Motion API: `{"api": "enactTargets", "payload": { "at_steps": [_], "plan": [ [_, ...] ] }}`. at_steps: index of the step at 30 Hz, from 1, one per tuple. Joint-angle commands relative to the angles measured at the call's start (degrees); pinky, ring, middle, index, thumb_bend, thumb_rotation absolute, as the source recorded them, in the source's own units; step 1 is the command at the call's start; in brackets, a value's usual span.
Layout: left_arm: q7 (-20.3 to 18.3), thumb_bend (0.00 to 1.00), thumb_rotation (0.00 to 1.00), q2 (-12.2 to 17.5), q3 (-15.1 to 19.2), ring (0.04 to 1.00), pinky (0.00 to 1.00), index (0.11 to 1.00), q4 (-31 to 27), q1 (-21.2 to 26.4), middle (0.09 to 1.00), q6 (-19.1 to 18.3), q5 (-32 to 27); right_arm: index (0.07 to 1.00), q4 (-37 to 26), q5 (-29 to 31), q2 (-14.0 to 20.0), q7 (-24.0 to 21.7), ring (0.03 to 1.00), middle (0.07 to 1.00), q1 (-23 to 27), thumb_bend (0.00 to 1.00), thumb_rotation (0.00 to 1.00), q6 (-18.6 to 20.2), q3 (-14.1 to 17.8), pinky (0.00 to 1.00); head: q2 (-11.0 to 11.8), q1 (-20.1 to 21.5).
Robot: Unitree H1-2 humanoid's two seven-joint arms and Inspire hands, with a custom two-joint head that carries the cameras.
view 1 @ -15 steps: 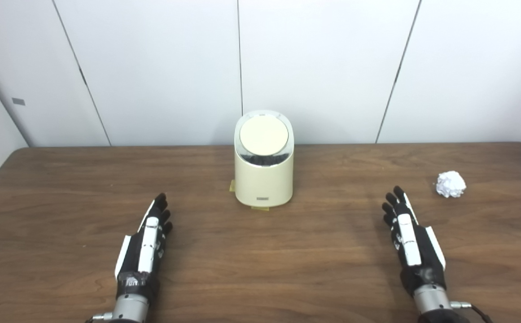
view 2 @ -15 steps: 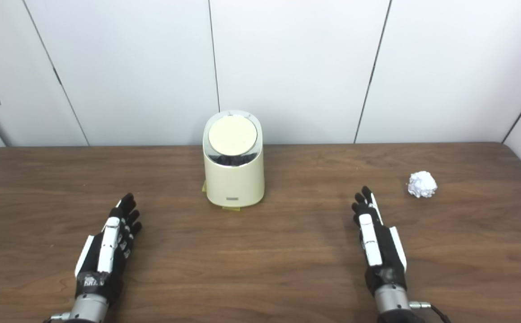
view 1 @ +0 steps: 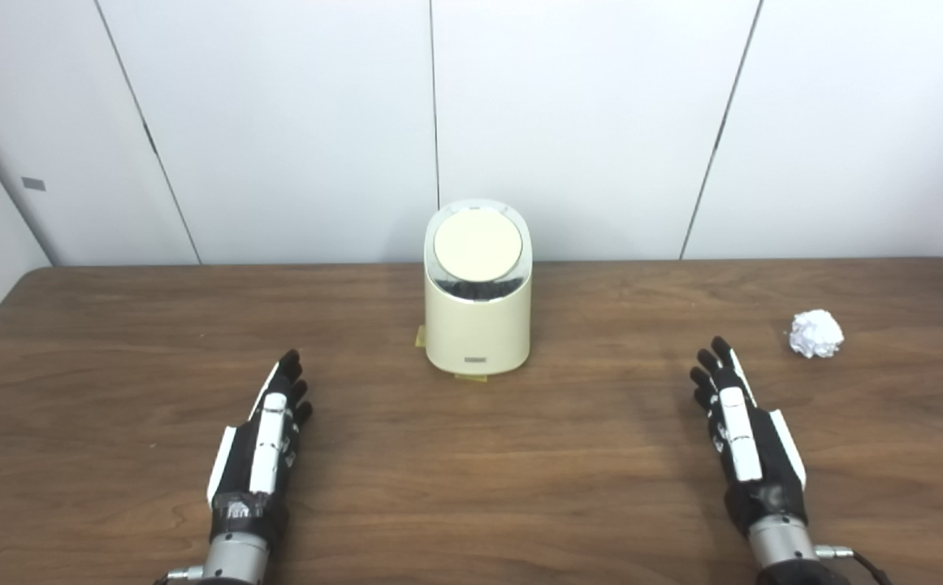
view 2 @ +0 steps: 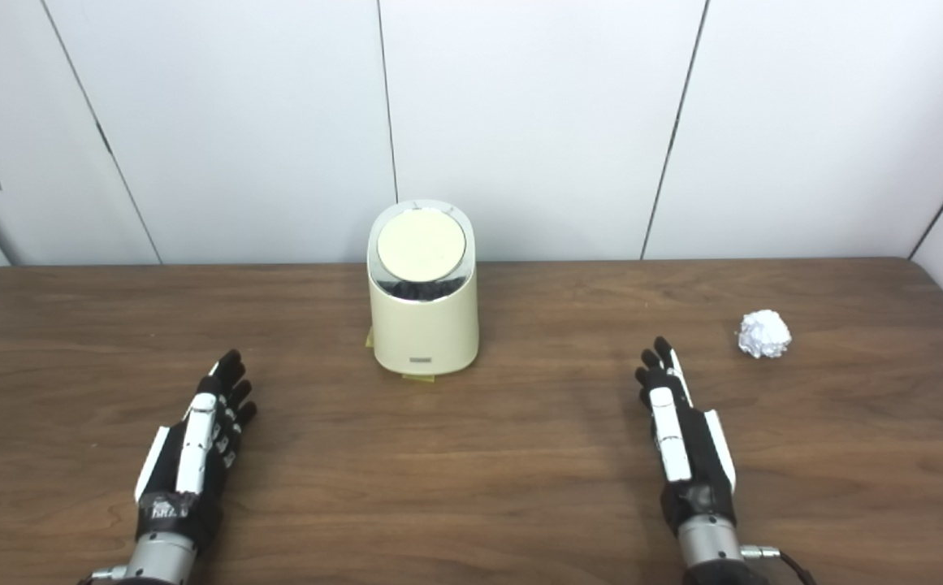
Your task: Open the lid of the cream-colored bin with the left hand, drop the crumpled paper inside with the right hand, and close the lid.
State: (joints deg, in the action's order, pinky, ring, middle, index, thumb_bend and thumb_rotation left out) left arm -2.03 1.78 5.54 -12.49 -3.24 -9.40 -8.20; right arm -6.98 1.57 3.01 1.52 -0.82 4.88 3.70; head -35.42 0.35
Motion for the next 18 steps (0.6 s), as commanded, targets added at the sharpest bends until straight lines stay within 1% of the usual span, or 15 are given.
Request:
{"api": "enactTargets", "payload": {
  "at_steps": [1,2,3,4,6,7,8,9,10,12,13,15,16,18],
  "plan": [
    [0.14,0.45,0.9,0.12,-0.05,1.0,1.0,1.0,-0.72,1.07,1.0,1.43,0.1,0.994,-0.51,0.19,0.39,-0.45,0.955,0.972,1.69,0.54,0.96,-1.9,0.08,0.98,0.24,-0.3],
    [0.03,0.45,0.9,0.19,-0.01,1.0,1.0,1.0,-0.56,1.13,1.0,1.53,-0.05,0.993,-0.3,0.17,0.31,-0.39,0.955,0.972,1.75,0.54,0.96,-2.02,0.07,0.98,0.24,-0.3],
    [-0.08,0.44,0.89,0.29,0.0,1.0,1.0,1.0,-0.28,1.21,1.0,1.86,-0.07,0.992,0.01,0.31,0.21,-0.38,0.955,0.97,1.84,0.55,0.96,-2.16,0.1,0.97,0.7,-0.22],
    [-0.09,0.45,0.85,0.39,-0.02,1.0,1.0,1.0,0.01,1.35,1.0,2.21,0.14,0.991,0.56,0.35,0.19,-0.41,0.956,0.969,1.98,0.55,0.95,-2.52,0.08,0.97,1.21,-0.36],
    [0.25,0.51,0.74,0.5,-0.1,1.0,1.0,1.0,0.22,1.55,1.0,2.67,1.0,0.992,1.7,0.23,0.19,-0.27,0.956,0.966,2.29,0.53,0.95,-3.15,0.09,0.97,1.84,-0.51],
    [0.55,0.54,0.7,0.5,-0.16,0.999,1.0,1.0,0.3,1.68,0.996,2.73,1.58,0.991,2.3,0.29,0.12,-0.08,0.954,0.963,2.47,0.53,0.94,-3.22,0.23,0.96,2.4,-0.53],
    [0.82,0.56,0.67,0.54,-0.22,0.995,1.0,1.0,0.15,1.86,0.99,2.72,2.19,0.987,2.83,-0.6,0.46,0.07,0.952,0.959,2.54,0.53,0.92,-3.59,0.0,0.96,2.49,-0.46],
    [1.1,0.6,0.62,0.51,-0.22,0.988,1.0,1.0,-0.11,2.21,0.986,2.55,2.74,0.993,3.2,-1.09,0.77,0.05,0.951,0.96,2.58,0.54,0.96,-3.8,-0.13,0.96,2.58,-0.37],
    [1.55,0.62,0.59,0.45,-0.16,0.98,0.99,1.0,-0.71,2.85,0.982,1.86,3.41,0.996,3.46,-1.25,1.01,-0.04,0.952,0.961,2.64,0.55,0.96,-3.96,-0.13,0.96,2.54,-0.27],
    [2.72,0.66,0.52,0.62,-0.36,0.977,0.99,1.0,-1.96,4.7,0.975,-0.25,5.4,0.991,3.58,-1.28,1.37,-0.32,0.946,0.954,2.72,0.56,0.96,-4.0,-0.06,0.96,2.37,-0.29],
    [3.46,0.69,0.5,1.02,-0.82,0.986,1.0,1.0,-2.93,6.29,0.971,-2.39,7.66,0.99,3.51,-1.81,1.8,-0.48,0.944,0.953,2.77,0.56,0.96,-3.84,-0.28,0.95,2.36,-0.32],
    [4.53,0.76,0.5,1.57,-1.6,0.977,1.0,0.995,-4.7,9.9,0.958,-7.23,11.23,0.997,3.65,-2.87,2.71,-0.62,0.941,0.955,2.93,0.56,0.99,-3.78,-0.7,0.95,2.36,-0.47],
    [4.53,0.79,0.47,1.66,-1.62,0.975,1.0,0.995,-5.44,12.36,0.959,-9.75,11.33,0.999,4.03,-2.99,3.04,-0.72,0.934,0.953,3.04,0.57,0.99,-4.11,-0.76,0.94,2.3,-0.6],
    [3.71,0.8,0.41,2.96,-2.34,0.967,0.99,0.999,-6.1,17.28,0.959,-13.63,12.29,1.0,4.79,-2.87,3.37,-0.78,0.94,0.96,3.27,0.57,0.97,-4.73,-0.65,0.95,2.34,-0.75]
  ]
}}
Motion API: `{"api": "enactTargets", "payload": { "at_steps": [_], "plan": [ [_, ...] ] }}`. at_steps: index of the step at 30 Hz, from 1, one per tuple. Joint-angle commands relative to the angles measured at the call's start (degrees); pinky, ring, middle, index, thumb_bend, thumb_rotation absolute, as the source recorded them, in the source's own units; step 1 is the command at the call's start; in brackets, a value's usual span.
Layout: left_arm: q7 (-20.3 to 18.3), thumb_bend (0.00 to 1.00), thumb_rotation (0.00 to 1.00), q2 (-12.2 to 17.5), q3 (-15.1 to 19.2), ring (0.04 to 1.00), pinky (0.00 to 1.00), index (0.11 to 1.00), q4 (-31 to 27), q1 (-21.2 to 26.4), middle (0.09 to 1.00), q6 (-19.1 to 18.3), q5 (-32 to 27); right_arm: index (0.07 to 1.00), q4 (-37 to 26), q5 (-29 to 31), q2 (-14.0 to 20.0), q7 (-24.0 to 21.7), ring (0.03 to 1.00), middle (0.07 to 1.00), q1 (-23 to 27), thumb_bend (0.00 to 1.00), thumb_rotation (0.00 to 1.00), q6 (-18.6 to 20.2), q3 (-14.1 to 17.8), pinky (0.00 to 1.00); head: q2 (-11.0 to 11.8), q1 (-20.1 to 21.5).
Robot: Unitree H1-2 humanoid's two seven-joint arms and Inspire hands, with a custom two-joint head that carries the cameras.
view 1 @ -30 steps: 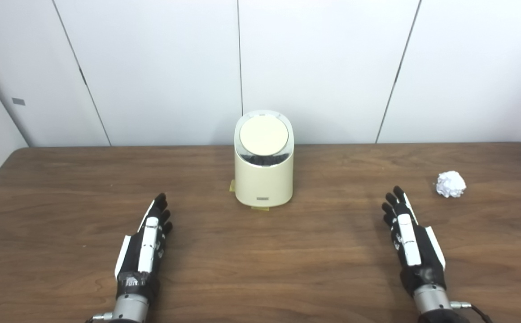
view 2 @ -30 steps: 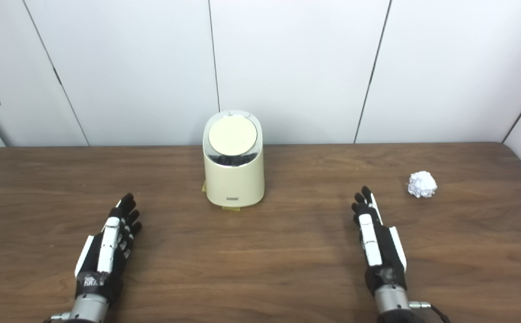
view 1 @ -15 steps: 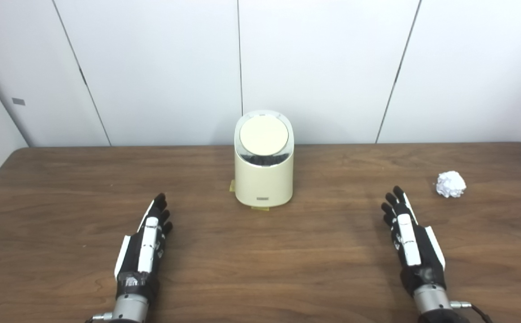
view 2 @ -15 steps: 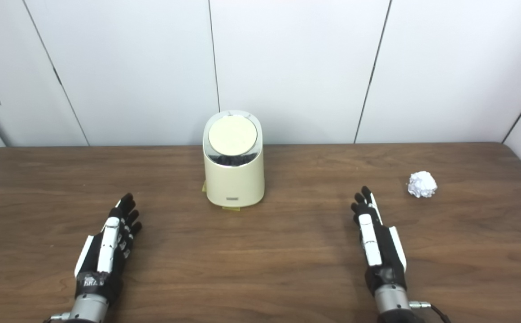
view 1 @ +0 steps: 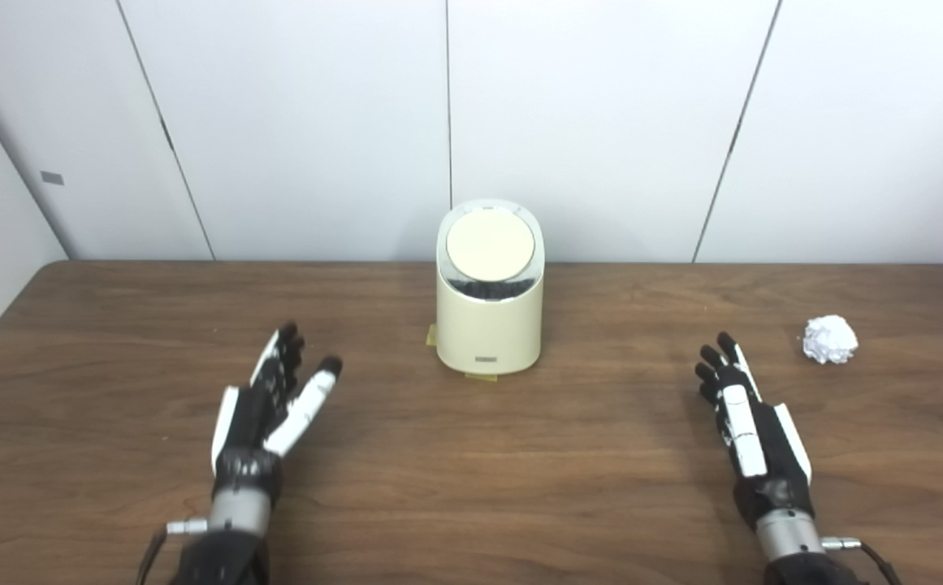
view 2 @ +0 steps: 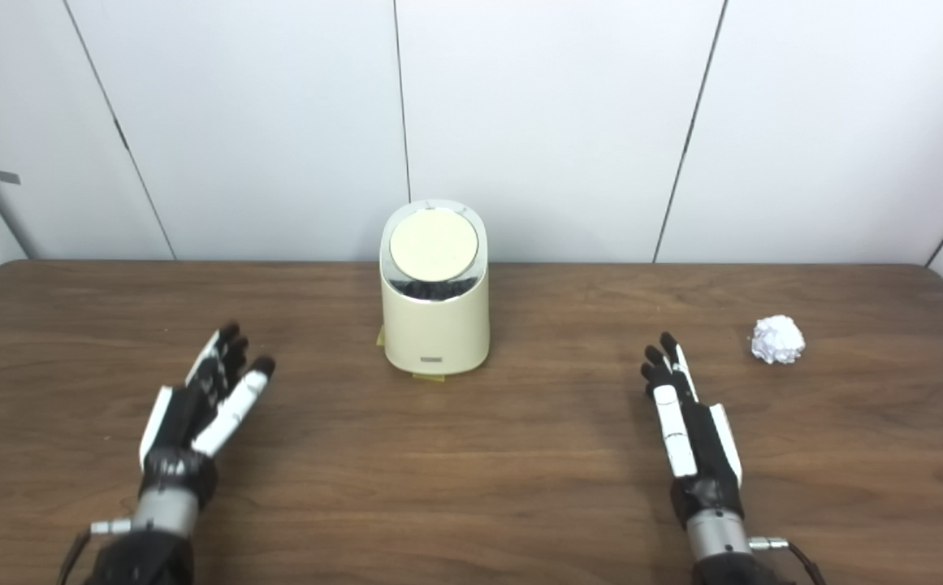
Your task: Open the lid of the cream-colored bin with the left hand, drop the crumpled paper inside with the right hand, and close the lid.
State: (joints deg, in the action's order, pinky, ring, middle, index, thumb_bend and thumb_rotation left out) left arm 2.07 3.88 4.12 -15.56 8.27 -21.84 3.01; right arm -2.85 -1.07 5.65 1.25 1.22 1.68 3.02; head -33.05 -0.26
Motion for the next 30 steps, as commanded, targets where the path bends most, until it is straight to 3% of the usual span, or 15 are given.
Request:
{"api": "enactTargets", "payload": {
  "at_steps": [1,6,11,15,19,24,27,30],
  "plan": [
    [-1.01,0.8,0.39,1.58,-1.23,0.956,0.97,1.0,-3.08,7.95,0.957,-2.6,1.25,1.0,0.88,-0.05,0.8,-0.57,0.942,0.963,1.33,0.57,0.96,-1.68,0.12,0.95,-0.18,-0.34],
    [-3.93,0.84,0.28,4.07,-1.58,0.896,0.82,1.0,-0.48,17.25,0.945,-5.05,-0.15,1.0,1.28,0.6,1.07,-0.94,0.942,0.963,1.75,0.56,0.89,-1.74,0.47,0.94,-0.53,-0.72],
    [-7.41,0.86,0.22,5.77,-2.22,0.903,0.82,0.981,3.35,25.01,0.933,-5.07,1.58,0.999,1.34,0.02,1.09,-0.78,0.938,0.956,1.74,0.55,0.87,-1.81,0.37,0.93,-0.6,-0.72],
    [-12.71,0.84,0.18,7.0,-2.48,0.938,0.94,0.96,7.13,30.88,0.954,-5.07,8.19,0.997,1.17,-0.58,1.01,-0.62,0.936,0.95,1.8,0.54,0.88,-1.35,0.23,0.93,-1.08,-0.07],
    [-20.87,0.83,0.18,6.01,-1.75,0.926,0.91,0.97,11.01,36.56,0.947,-5.08,17.53,1.0,2.02,-0.5,0.76,-0.62,0.938,0.949,1.95,0.5,0.85,-2.05,0.37,0.93,-1.01,0.21],
    [-30.42,0.83,0.1,4.06,-0.46,0.945,0.91,0.966,17.17,43.53,0.982,-5.08,27.88,1.0,1.89,-0.62,0.31,-0.48,0.944,0.955,1.95,0.48,0.84,-2.04,0.22,0.94,-1.12,0.36],
    [-33.33,0.86,0.1,4.46,-2.57,0.973,0.93,0.959,21.21,47.54,0.984,-5.08,34.88,1.0,1.72,-0.87,0.08,-0.37,0.944,0.952,1.88,0.49,0.84,-2.01,0.04,0.95,-1.15,0.35],
    [-33.41,0.86,0.08,4.7,-5.87,0.979,0.89,0.953,25.53,50.65,0.997,-5.07,38.79,1.0,1.17,-3.51,0.31,0.23,0.93,0.944,1.53,0.5,0.88,-1.72,-0.88,0.93,-1.02,0.33]
  ]
}}
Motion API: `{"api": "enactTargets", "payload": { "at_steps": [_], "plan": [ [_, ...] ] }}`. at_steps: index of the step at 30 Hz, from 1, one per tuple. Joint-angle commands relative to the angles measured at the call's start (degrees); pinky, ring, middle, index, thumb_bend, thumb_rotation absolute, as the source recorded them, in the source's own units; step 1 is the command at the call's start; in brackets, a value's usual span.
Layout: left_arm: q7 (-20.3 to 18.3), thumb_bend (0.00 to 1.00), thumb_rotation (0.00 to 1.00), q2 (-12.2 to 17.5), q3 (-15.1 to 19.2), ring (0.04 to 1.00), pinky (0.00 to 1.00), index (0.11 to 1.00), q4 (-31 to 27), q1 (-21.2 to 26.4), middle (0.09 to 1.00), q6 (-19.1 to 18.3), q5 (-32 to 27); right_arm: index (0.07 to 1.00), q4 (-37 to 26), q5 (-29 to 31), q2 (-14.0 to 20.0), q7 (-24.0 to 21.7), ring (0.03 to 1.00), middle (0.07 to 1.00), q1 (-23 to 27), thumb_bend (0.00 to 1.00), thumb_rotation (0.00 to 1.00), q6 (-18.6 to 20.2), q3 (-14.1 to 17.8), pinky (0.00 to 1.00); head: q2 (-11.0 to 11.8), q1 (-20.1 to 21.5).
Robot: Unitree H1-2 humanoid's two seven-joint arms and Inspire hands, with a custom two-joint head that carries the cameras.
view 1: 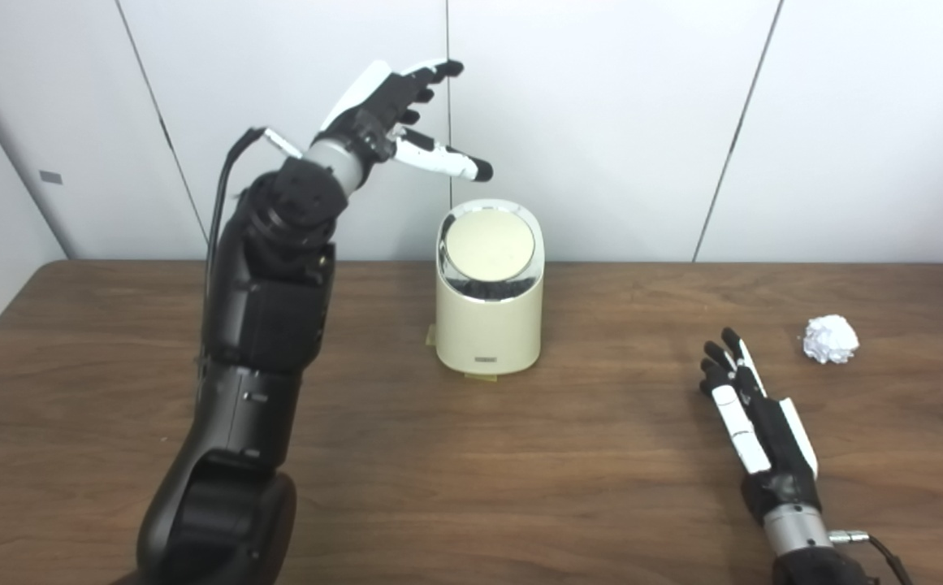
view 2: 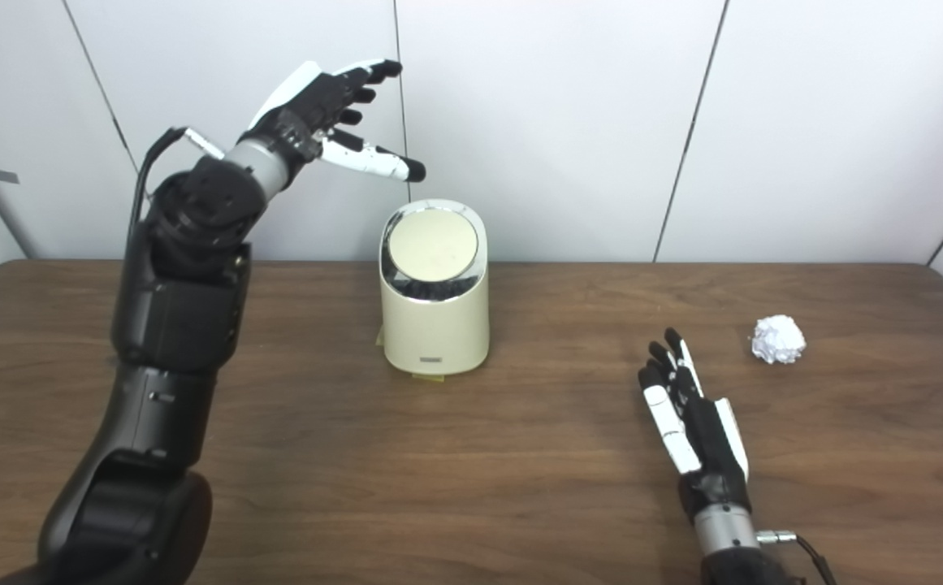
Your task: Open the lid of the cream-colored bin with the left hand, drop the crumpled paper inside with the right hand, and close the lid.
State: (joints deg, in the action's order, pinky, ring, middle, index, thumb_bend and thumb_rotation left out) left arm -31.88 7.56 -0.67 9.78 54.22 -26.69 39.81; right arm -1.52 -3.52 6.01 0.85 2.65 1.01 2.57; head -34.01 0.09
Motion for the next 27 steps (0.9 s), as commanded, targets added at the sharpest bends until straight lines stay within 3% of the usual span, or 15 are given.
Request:
{"api": "enactTargets", "payload": {
  "at_steps": [1,3,10,13,18,27],
  "plan": [
    [1.07,0.87,0.09,1.43,-2.7,0.964,0.85,0.95,1.37,5.47,0.999,-0.22,2.74,1.0,-0.37,-1.51,-0.1,0.63,0.929,0.942,0.05,0.51,0.88,-0.97,-0.64,0.93,-0.13,0.01],
    [2.13,0.89,0.1,2.22,-6.15,0.931,0.78,0.936,3.69,6.98,0.986,-0.11,3.66,1.0,-0.6,-1.77,-0.38,0.55,0.93,0.943,0.15,0.49,0.89,-0.95,-0.92,0.92,-0.18,0.1],
    [4.48,0.93,0.05,4.33,-16.65,0.935,0.73,0.926,7.56,9.27,0.985,2.6,6.68,1.0,-0.69,-0.28,-1.08,-0.09,0.957,0.957,0.41,0.48,0.88,-0.87,-1.03,0.95,-0.21,-0.1],
    [6.95,0.98,0.02,5.2,-21.35,0.917,0.78,0.903,7.84,8.94,0.961,3.92,9.79,1.0,-0.9,-1.12,-1.18,0.25,0.953,0.955,0.41,0.49,0.89,-0.5,-1.21,0.94,-0.26,-0.05],
    [9.13,0.98,0.03,6.2,-25.96,0.95,0.89,0.914,8.54,8.26,0.954,5.92,13.15,1.0,-1.16,-4.25,-0.85,1.15,0.942,0.942,0.31,0.49,0.91,-0.74,-2.14,0.91,-0.51,0.03],
    [11.18,0.97,0.03,6.78,-29.08,0.969,0.9,0.932,10.52,7.76,0.962,8.71,15.33,1.0,-2.1,-4.28,-1.38,1.55,0.939,0.946,0.16,0.49,0.9,-0.19,-1.89,0.92,-0.5,0.55]
  ]
}}
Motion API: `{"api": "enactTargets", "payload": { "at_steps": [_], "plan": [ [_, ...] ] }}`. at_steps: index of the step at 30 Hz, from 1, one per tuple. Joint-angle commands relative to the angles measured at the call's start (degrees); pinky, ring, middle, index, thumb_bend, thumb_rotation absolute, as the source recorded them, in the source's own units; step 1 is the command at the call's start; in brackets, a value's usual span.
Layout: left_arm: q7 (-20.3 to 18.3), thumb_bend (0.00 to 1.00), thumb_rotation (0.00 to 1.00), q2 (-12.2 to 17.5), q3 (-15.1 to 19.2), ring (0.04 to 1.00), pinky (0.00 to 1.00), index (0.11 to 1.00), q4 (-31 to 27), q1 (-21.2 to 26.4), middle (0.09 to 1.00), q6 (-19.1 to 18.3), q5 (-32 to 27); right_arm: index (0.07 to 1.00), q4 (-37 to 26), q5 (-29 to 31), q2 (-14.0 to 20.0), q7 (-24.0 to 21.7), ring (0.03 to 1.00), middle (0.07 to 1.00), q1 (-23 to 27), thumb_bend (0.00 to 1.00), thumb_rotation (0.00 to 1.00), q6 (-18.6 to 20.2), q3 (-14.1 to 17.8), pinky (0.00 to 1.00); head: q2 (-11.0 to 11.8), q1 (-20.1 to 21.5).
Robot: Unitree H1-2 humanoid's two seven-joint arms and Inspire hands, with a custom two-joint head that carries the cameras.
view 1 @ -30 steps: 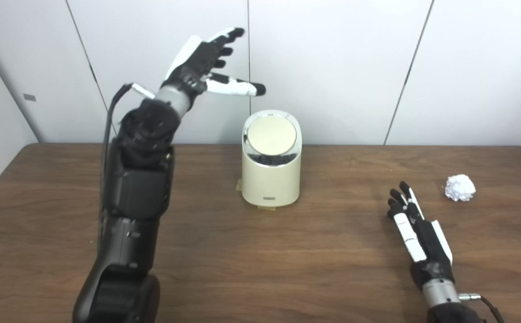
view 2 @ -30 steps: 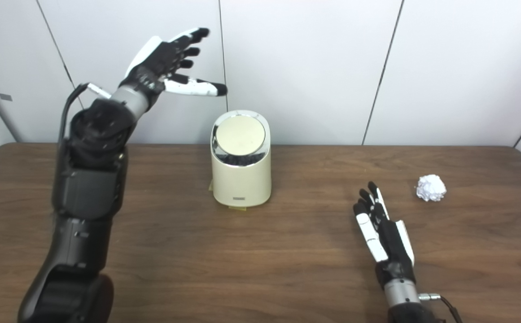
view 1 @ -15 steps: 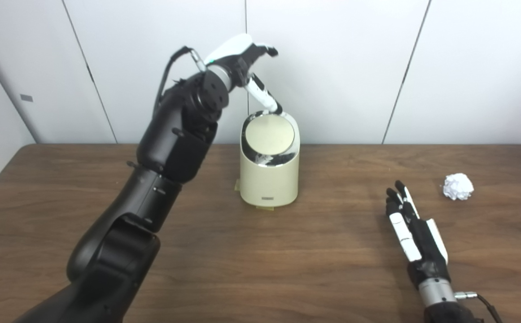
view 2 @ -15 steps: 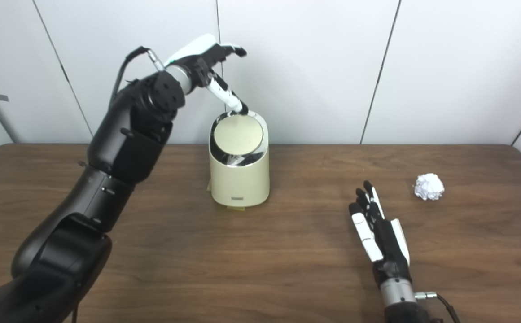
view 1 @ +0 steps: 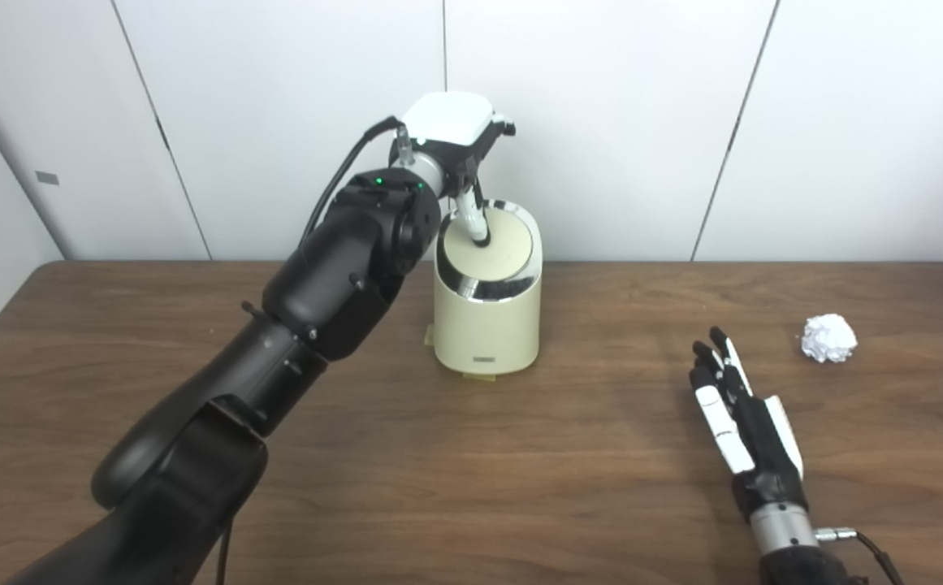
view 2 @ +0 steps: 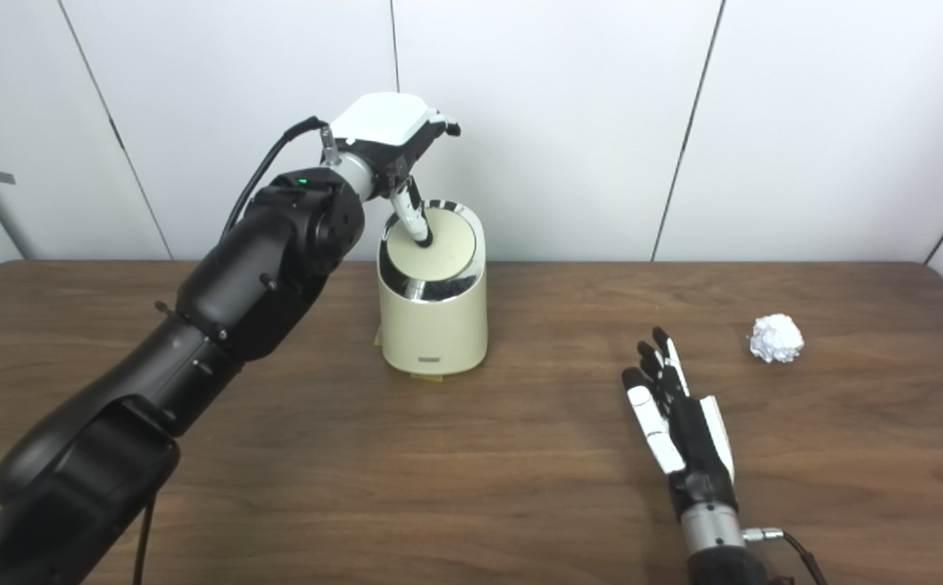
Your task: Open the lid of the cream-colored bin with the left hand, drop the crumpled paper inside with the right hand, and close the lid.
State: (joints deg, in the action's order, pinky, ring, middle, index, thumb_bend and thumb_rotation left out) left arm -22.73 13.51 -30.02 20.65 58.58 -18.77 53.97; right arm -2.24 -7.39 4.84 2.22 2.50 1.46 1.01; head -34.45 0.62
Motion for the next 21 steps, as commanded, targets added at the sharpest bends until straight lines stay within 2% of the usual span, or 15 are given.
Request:
{"api": "enactTargets", "payload": {
  "at_steps": [1,7,17,19,21],
  "plan": [
    [2.25,0.97,0.03,0.86,0.2,0.97,0.9,0.927,-0.13,3.33,0.963,1.13,1.24,1.0,-1.43,-0.7,-0.17,0.29,0.935,0.943,0.27,0.49,0.91,-0.68,-0.37,0.92,-0.15,0.15],
    [2.77,0.95,0.04,0.88,0.04,0.965,0.91,0.926,0.9,2.9,0.967,2.27,1.49,1.0,-1.23,0.31,-0.55,0.32,0.933,0.944,0.48,0.5,0.9,-0.99,-0.02,0.92,-0.3,0.24],
    [4.74,0.95,0.09,0.42,-1.77,0.939,0.83,0.913,1.47,0.81,0.941,3.78,2.84,1.0,-2.29,0.02,-0.58,0.62,0.927,0.944,0.22,0.5,0.9,-0.09,0.04,0.92,-0.77,0.47],
    [5.03,0.94,0.11,0.38,-2.81,0.942,0.84,0.912,1.44,0.22,0.938,4.29,3.66,1.0,-2.58,-0.22,-0.43,0.65,0.93,0.946,0.12,0.5,0.9,0.13,0.03,0.93,-0.77,0.47],
    [4.94,0.94,0.13,0.35,-3.93,0.955,0.92,0.922,1.36,-0.26,0.941,4.85,4.86,1.0,-2.74,-0.37,-0.3,0.71,0.928,0.945,0.03,0.51,0.91,0.14,0.06,0.92,-0.98,0.36]
  ]
}}
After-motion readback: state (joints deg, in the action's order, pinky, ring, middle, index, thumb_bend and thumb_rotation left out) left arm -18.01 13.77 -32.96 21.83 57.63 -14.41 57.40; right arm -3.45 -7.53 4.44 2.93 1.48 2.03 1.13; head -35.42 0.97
